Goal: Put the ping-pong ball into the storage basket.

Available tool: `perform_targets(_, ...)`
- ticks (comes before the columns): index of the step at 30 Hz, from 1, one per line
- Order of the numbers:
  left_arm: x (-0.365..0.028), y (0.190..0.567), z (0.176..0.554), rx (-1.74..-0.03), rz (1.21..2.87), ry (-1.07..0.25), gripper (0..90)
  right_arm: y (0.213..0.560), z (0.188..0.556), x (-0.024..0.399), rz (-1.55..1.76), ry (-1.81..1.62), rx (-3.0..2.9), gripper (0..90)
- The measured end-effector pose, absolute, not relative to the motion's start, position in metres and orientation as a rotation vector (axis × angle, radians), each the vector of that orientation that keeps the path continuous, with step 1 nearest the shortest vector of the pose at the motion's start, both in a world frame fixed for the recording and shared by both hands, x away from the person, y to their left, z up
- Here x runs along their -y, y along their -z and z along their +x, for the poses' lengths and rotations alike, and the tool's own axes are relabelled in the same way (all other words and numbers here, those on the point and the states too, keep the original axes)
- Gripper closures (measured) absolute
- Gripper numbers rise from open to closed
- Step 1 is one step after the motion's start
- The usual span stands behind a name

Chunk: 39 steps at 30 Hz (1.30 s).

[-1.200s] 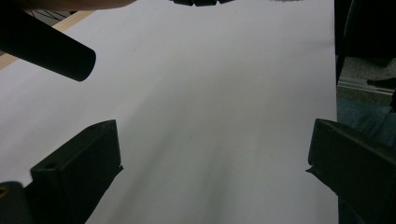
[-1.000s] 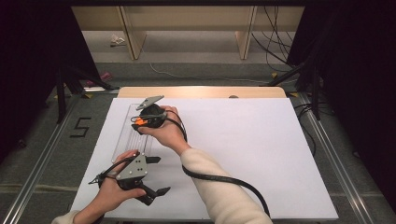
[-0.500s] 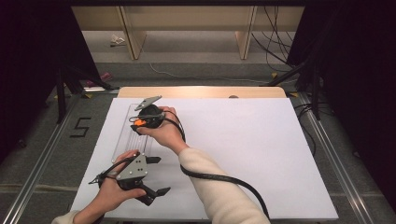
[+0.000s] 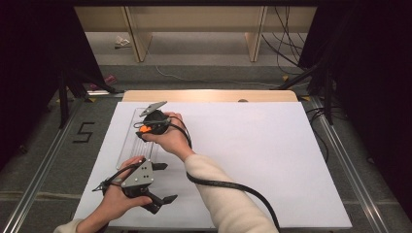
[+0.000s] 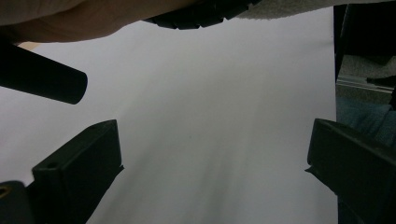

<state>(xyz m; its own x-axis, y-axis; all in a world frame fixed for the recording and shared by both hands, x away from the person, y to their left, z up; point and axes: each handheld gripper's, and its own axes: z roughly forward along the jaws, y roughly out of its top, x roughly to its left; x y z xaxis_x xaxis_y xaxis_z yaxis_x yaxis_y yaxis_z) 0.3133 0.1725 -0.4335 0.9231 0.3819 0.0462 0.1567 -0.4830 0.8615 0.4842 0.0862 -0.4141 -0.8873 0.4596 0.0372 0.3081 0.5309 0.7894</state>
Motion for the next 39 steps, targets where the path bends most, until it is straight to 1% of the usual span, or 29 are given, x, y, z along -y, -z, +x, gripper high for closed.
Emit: perform_targets(39, -0.172, 0.434, 0.313, -0.380, 2.084, -0.283, 2.7, 0.429, 0.486, -0.093, 0.673, -1.250, -2.640, 51.1)
